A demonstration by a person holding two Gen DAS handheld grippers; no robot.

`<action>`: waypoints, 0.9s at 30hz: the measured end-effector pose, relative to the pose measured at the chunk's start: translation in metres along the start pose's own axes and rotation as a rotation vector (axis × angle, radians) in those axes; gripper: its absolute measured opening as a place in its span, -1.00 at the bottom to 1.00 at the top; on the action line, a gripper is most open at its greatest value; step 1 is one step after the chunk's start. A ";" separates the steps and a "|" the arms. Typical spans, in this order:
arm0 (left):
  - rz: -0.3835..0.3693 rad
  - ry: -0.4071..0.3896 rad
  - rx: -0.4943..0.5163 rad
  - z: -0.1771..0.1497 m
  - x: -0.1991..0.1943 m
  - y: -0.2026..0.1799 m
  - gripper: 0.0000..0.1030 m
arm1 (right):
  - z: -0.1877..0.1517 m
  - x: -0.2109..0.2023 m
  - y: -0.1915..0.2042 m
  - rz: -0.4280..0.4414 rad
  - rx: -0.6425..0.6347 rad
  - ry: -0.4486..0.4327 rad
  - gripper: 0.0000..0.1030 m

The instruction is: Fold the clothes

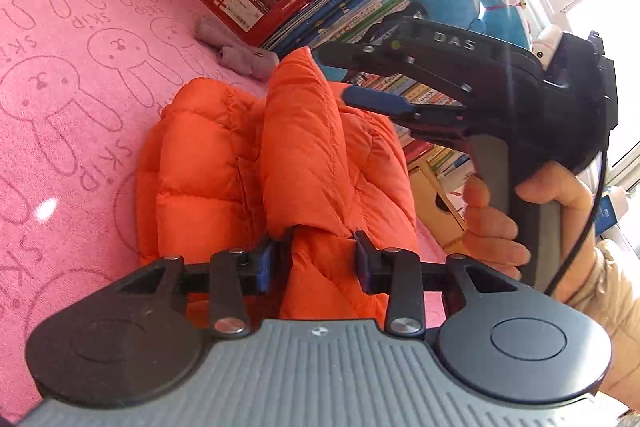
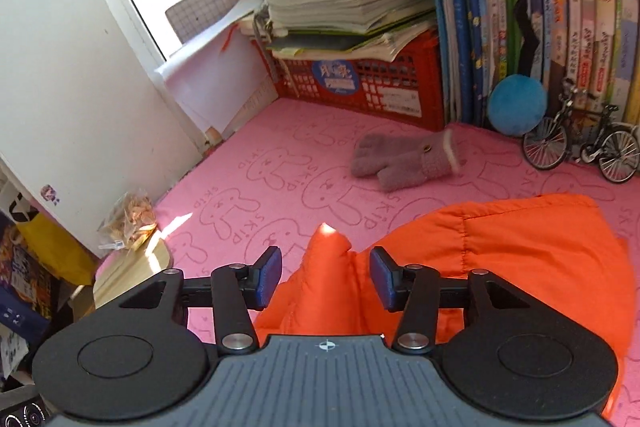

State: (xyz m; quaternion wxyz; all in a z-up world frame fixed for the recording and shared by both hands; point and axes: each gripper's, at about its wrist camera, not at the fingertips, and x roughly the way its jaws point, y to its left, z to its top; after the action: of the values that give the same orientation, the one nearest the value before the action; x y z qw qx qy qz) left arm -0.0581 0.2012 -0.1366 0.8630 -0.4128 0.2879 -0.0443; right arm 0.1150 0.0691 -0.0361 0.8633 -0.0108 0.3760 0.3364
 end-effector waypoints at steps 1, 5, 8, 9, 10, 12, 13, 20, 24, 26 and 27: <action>0.011 -0.010 -0.016 -0.002 -0.001 0.005 -0.35 | -0.003 -0.011 -0.003 -0.046 -0.016 -0.035 0.14; 0.092 -0.001 0.001 -0.014 -0.013 0.012 -0.46 | -0.030 -0.033 -0.012 -0.232 -0.131 -0.058 0.28; 0.152 0.024 0.040 -0.022 -0.022 0.012 -0.48 | -0.054 -0.029 -0.014 -0.321 -0.223 -0.006 0.28; 0.159 0.035 0.038 -0.021 -0.024 0.012 -0.48 | -0.061 -0.028 -0.012 -0.323 -0.239 -0.008 0.28; 0.164 0.045 0.033 -0.020 -0.026 0.012 -0.48 | -0.068 -0.026 -0.011 -0.324 -0.254 -0.011 0.28; 0.136 0.044 -0.029 -0.008 -0.036 0.010 -0.51 | -0.075 -0.022 -0.005 -0.322 -0.303 -0.025 0.28; 0.107 0.022 -0.046 -0.001 -0.039 0.009 -0.51 | -0.078 -0.021 -0.002 -0.323 -0.327 -0.034 0.28; 0.093 -0.076 0.001 0.035 0.001 -0.008 0.05 | -0.088 -0.023 -0.008 -0.246 -0.239 -0.113 0.28; 0.254 -0.121 0.098 0.019 0.008 -0.020 -0.37 | -0.099 -0.031 -0.003 -0.346 -0.304 -0.194 0.44; 0.339 -0.144 0.169 0.005 0.004 -0.027 -0.39 | -0.109 -0.032 0.004 -0.422 -0.401 -0.241 0.61; 0.389 -0.155 0.214 -0.002 0.002 -0.031 -0.40 | -0.115 -0.032 0.008 -0.461 -0.460 -0.269 0.63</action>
State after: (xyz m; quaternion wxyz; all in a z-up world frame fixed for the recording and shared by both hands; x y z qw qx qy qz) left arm -0.0523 0.1792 -0.1158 0.9138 -0.2577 0.2883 0.1243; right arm 0.0208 0.0254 -0.0960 0.9333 -0.2453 0.1610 0.2070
